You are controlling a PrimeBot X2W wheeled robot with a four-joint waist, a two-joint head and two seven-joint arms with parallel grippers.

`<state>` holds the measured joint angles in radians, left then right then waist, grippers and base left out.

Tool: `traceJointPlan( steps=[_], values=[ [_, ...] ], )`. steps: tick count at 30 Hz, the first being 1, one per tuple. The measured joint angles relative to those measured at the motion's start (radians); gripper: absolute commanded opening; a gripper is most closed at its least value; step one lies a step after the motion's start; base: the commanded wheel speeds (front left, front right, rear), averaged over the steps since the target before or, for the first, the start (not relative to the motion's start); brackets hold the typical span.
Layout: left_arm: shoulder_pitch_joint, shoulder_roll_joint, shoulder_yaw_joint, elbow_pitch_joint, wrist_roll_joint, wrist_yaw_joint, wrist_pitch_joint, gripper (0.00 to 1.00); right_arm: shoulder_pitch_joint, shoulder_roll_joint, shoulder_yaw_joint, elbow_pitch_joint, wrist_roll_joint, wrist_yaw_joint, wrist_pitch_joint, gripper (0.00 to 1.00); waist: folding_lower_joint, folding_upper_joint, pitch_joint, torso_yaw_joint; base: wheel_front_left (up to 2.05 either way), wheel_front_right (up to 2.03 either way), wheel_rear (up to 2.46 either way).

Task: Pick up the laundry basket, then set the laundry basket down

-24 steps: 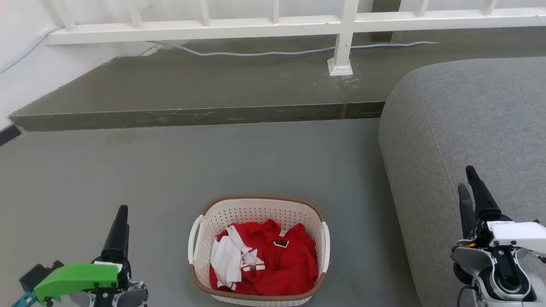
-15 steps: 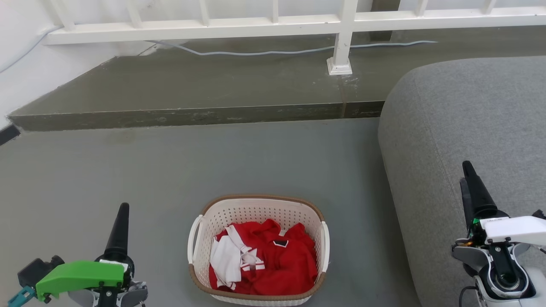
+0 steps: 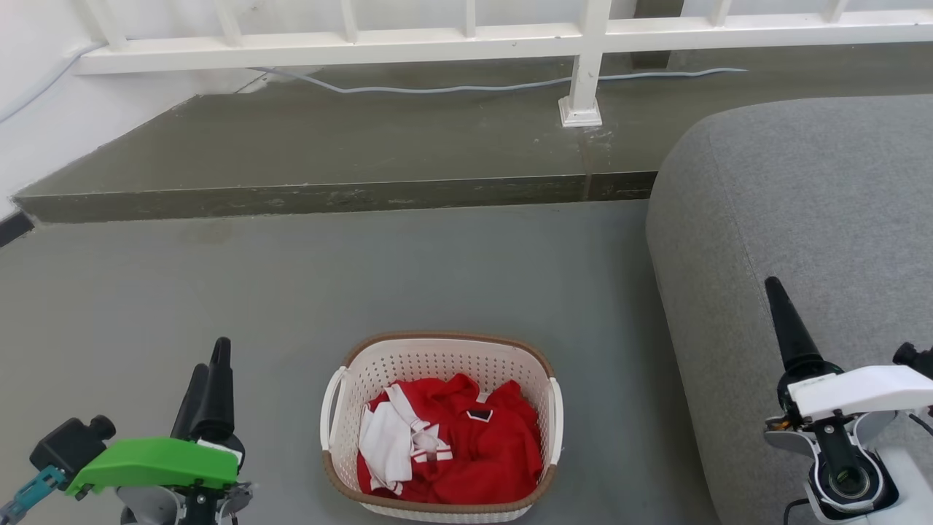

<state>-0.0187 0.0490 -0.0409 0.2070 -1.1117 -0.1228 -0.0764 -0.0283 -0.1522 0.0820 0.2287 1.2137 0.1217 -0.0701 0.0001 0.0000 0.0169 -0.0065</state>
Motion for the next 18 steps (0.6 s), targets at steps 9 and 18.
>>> traceJointPlan(
  steps=[9,18],
  values=[
    [0.0,0.0,-0.028,-0.017,0.172,0.01,-0.031,1.0,-0.006,-0.038,0.048,0.023,-0.167,0.001,-0.028,1.0,0.0,0.0,-0.003,-0.004,0.0,0.0,0.0],
    [0.0,-0.002,-0.05,-0.022,0.293,0.019,-0.058,1.0,-0.023,-0.042,0.07,0.031,-0.306,-0.009,-0.062,1.0,0.0,0.0,-0.009,-0.009,0.0,0.0,0.0]
  ],
)
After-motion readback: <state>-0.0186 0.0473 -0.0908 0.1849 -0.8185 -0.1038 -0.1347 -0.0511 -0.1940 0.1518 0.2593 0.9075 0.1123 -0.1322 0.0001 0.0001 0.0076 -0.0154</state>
